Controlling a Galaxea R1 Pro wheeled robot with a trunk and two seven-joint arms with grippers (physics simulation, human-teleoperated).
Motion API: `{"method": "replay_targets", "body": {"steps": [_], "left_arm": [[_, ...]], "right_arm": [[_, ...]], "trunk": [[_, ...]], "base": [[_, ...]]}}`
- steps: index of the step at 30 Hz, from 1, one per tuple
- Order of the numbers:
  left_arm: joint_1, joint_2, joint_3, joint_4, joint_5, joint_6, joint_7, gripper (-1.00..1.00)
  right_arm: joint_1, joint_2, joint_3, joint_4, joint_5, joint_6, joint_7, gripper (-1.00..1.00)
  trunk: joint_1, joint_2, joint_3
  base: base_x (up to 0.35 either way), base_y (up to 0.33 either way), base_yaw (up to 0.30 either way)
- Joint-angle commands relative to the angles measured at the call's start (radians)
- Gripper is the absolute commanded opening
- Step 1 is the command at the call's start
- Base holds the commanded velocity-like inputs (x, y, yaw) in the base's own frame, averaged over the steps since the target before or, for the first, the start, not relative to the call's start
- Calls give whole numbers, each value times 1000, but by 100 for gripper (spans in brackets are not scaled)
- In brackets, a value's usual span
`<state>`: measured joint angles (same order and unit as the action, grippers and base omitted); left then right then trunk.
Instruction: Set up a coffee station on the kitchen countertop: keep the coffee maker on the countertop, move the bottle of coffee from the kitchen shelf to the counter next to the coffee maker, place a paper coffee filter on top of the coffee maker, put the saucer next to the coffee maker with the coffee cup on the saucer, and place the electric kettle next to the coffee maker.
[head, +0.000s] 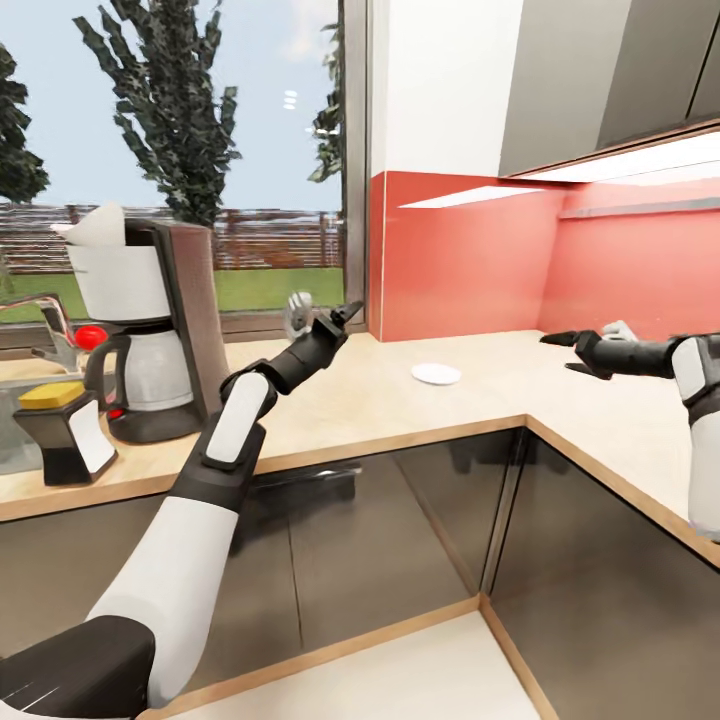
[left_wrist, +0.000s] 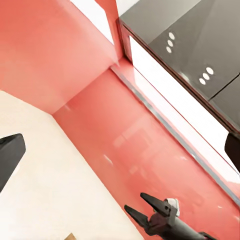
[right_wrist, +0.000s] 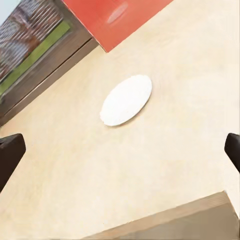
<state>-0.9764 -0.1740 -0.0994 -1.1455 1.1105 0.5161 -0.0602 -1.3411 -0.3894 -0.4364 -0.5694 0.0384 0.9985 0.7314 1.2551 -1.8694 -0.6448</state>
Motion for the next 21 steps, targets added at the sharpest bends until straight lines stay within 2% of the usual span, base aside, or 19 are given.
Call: {"method": "replay_targets", "body": {"steps": [1,4,5,6,7,9,11,12,15,19,21], "left_arm": [[-1,0,1,8,3,4,-1,100],[-1,0,2,19,3,4,-1,100],[-1,0,2,25,3,4,-1,100],[-1,0,2,28,3,4,-1,100],[-1,0,4,33,3,4,-1,100],[-1,0,6,36,3,4,-1,100],[-1,0,8,37,3,4,-1,100],[-1,0,9,38,3,4,-1,100],[-1,0,9,39,3,4,-1,100],[-1,0,9,41,3,3,-1,100],[-1,0,8,41,3,3,-1,100]], "right_arm": [[-1,38,-2,-1,6,5,3,100],[-1,98,0,-14,7,6,1,100],[-1,131,1,-41,8,8,-2,100],[-1,146,1,-60,8,9,-3,100],[-1,178,3,-125,8,15,-7,100],[0,194,10,-168,8,18,-8,100],[10,203,45,-202,8,20,-9,100],[21,206,78,-230,9,21,-9,100],[41,211,129,-276,9,20,-12,100],[48,218,143,-250,4,15,-52,100],[50,230,144,-227,-9,9,-78,100]], "trunk": [[0,-1,-1],[0,-1,-1],[0,-1,-1],[0,-1,-1],[0,-1,-1],[0,-1,-1],[0,-1,-1],[0,-1,-1],[0,-1,-1],[0,-1,-1],[0,-1,-1]], "base": [[17,-15,0],[11,-9,0],[5,-5,0],[4,-4,0],[2,-2,0],[1,-1,0],[0,0,0],[0,0,0],[0,0,0],[0,0,0],[0,0,0]]}}
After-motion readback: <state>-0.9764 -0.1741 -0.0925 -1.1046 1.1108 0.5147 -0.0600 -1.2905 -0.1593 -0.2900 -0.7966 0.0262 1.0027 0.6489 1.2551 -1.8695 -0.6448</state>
